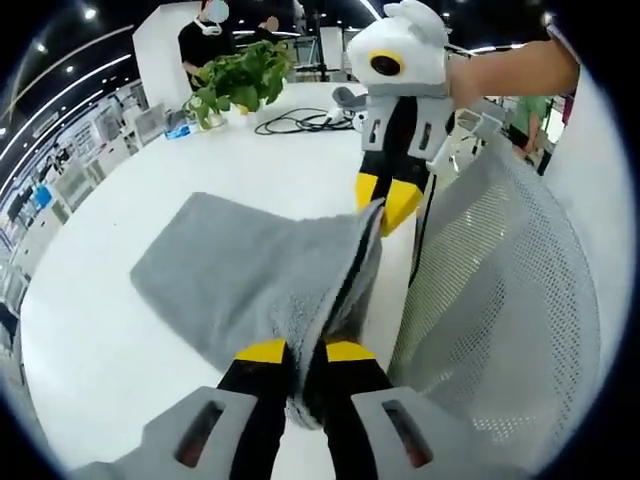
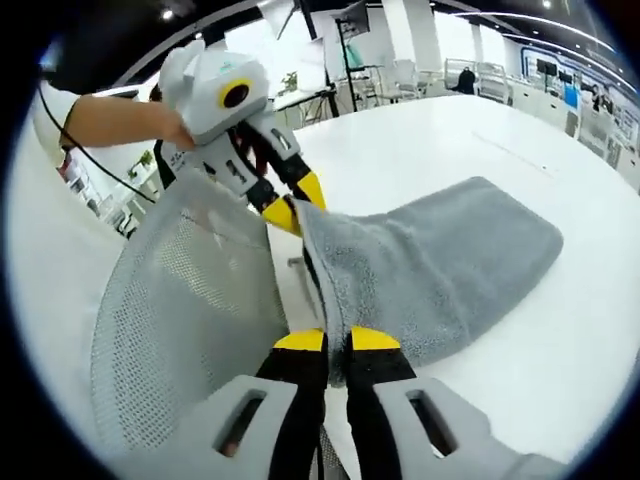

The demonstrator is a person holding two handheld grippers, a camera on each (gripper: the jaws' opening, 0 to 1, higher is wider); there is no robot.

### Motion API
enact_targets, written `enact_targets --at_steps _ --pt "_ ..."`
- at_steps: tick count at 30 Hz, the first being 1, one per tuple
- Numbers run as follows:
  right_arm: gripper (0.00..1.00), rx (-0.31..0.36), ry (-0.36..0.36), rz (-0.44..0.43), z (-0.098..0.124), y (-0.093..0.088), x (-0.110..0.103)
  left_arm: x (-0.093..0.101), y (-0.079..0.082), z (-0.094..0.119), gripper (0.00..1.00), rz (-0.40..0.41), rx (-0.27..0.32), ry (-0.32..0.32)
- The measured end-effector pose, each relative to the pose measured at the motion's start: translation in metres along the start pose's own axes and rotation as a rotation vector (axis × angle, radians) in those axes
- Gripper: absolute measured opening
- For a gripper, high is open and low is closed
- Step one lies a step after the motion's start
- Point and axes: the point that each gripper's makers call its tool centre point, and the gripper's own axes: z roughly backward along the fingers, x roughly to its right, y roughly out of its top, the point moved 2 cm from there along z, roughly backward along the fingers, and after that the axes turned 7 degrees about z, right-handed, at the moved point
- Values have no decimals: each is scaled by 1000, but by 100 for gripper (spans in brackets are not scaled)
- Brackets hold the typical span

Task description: Fold the towel on the table until its edges align and the towel forms a compact rectangular stack.

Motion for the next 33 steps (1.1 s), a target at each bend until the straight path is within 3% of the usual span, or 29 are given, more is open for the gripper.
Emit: enact_targets --at_steps 4,8,13,15,19,22,27,33 --pt "3 35 0 -92 5 9 6 7 -2 -8 17 15 21 -2" --pt "3 32 1 -90 6 11 9 13 5 -11 25 5 66 7" --pt "3 40 -17 -102 6 18 12 17 17 -13 45 65 117 24" --pt "3 46 -16 -118 7 22 12 20 18 -16 48 65 126 32" --pt "3 55 -5 -111 9 24 13 8 4 -19 34 5 54 97" --pt "3 68 4 -124 11 26 10 5 3 -17 31 64 96 92" --pt "3 72 13 -117 15 23 6 5 2 -9 15 -10 97 99" --pt "3 77 46 -113 19 20 -3 0 13 10 10 -43 114 99"
